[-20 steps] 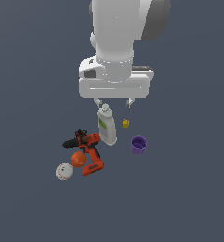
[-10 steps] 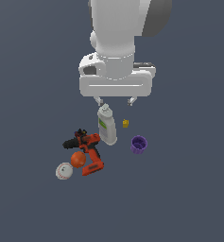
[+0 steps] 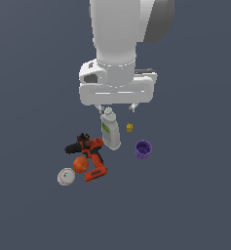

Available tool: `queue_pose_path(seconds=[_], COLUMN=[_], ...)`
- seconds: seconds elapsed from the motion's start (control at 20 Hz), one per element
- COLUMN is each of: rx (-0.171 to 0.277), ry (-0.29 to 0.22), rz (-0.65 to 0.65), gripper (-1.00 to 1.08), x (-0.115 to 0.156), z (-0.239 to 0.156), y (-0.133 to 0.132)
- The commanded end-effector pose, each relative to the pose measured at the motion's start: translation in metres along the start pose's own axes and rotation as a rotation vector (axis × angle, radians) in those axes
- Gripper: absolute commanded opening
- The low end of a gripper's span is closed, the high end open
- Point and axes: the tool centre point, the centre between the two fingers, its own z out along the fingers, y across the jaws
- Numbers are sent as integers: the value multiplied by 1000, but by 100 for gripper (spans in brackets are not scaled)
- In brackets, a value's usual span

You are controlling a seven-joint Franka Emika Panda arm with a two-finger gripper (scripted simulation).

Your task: Pick up a designated object from a clutter of objects.

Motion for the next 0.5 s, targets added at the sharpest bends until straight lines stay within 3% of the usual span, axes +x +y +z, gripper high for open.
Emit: queue_pose_path(seconds=[0.0,0.45], rx=[-2,-12], ry=[-1,-7], rz=[-33,-212], gripper=[100,100], x=[3,17], z=[4,28], y=[4,24])
